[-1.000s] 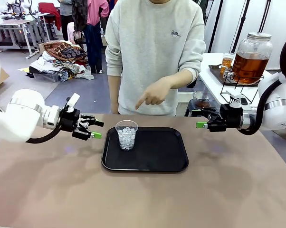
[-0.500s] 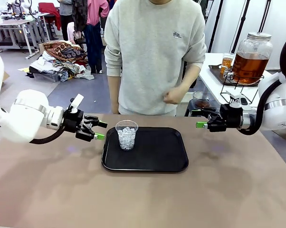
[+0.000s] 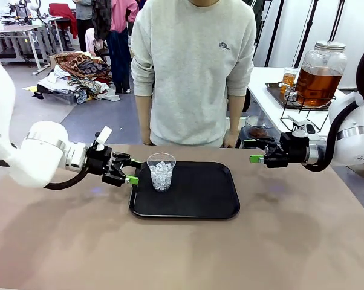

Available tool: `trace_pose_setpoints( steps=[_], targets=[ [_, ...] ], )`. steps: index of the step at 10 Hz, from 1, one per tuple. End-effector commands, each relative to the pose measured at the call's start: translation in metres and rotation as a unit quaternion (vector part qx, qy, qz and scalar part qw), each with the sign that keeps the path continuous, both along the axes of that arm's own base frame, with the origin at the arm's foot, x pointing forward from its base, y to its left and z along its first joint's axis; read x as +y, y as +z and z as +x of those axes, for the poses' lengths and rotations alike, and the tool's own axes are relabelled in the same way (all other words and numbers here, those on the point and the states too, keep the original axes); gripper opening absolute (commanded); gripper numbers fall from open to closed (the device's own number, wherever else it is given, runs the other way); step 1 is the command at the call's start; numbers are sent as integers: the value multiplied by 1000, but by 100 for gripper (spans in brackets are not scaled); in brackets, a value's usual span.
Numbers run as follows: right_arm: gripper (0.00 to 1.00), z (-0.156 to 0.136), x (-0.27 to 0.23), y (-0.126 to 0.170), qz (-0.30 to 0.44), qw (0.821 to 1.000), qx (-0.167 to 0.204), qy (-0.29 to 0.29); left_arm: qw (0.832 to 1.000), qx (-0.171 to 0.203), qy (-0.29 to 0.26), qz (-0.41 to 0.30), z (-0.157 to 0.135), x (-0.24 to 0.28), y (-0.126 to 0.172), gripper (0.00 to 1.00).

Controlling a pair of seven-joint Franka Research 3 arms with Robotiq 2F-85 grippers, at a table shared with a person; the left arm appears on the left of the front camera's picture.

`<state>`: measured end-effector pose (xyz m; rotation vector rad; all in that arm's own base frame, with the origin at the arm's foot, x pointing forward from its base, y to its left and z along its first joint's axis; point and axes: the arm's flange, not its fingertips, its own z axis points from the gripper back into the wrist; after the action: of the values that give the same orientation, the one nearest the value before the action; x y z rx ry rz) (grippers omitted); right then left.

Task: Pour the drink into the iced cup.
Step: Pick up the iced cup indicated by the human and present it to them.

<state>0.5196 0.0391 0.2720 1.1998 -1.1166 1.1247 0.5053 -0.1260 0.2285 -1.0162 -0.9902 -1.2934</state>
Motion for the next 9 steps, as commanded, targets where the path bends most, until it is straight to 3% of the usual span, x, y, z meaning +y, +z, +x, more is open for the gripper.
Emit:
trace_pose_setpoints(
  steps=[1,9],
  targets=[
    [100,1,0,2,-1,1000,-1,0,1000,-17,10,-15,1,-8,-6,100],
    [100,1,0,2,-1,1000,-1,0,999,-21,12,-24,5,-26,-14,100]
  ],
)
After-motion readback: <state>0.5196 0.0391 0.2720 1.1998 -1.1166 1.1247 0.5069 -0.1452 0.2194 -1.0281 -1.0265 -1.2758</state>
